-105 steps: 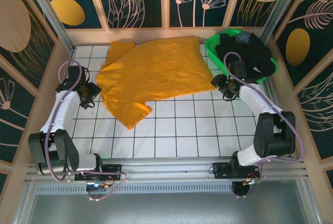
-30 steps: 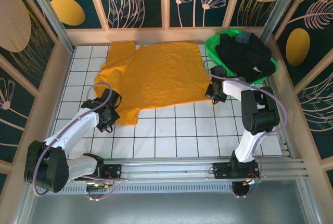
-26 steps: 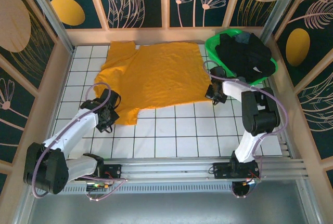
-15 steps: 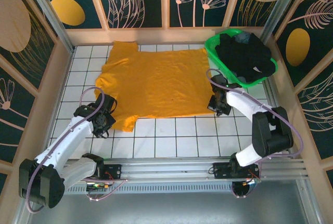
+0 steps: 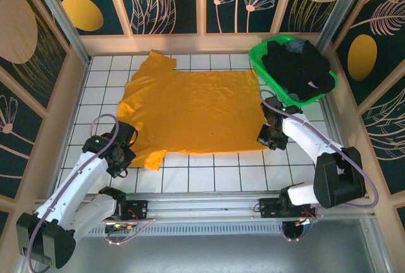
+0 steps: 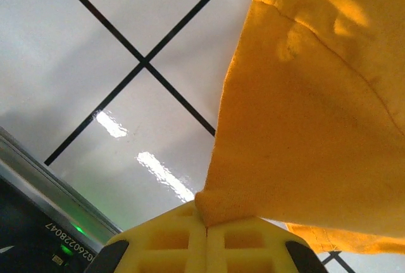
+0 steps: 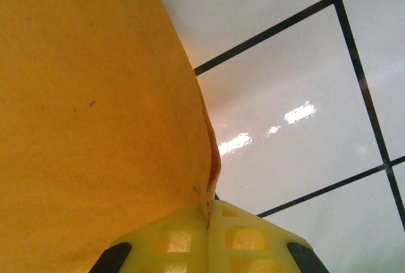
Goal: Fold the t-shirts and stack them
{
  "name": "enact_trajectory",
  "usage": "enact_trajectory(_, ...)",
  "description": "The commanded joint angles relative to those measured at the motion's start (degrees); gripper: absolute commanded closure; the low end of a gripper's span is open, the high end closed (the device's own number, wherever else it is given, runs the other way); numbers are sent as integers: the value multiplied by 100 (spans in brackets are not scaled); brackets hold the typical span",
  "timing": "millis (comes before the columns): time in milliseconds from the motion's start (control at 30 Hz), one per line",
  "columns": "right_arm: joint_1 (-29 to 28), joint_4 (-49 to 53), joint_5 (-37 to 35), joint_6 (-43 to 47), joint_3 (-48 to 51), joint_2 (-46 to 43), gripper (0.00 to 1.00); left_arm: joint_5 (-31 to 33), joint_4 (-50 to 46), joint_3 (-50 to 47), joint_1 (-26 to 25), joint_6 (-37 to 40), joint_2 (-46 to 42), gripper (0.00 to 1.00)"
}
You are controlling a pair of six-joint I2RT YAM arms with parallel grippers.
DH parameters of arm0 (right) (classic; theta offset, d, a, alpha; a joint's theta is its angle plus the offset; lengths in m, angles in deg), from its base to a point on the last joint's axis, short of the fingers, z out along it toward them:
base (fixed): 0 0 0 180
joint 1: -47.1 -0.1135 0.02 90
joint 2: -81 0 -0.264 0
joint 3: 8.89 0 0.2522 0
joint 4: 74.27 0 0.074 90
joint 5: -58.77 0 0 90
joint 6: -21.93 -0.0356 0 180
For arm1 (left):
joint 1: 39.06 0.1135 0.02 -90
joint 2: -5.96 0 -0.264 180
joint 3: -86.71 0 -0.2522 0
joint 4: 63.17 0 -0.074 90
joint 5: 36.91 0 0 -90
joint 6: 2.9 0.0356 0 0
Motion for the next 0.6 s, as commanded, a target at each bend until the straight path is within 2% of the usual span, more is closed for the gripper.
enact_trajectory(0, 100, 132, 233, -130, 46, 17, 100, 146, 143, 340, 39, 40, 217, 100)
enact_trajectory(267, 299, -204, 259, -167, -808, 725, 100, 670, 990, 1714, 65, 727, 1628, 100)
enact_trajectory(567, 439, -464, 120, -82, -2046, 1836, 100, 747, 1805, 2751, 369, 1463, 2756, 100)
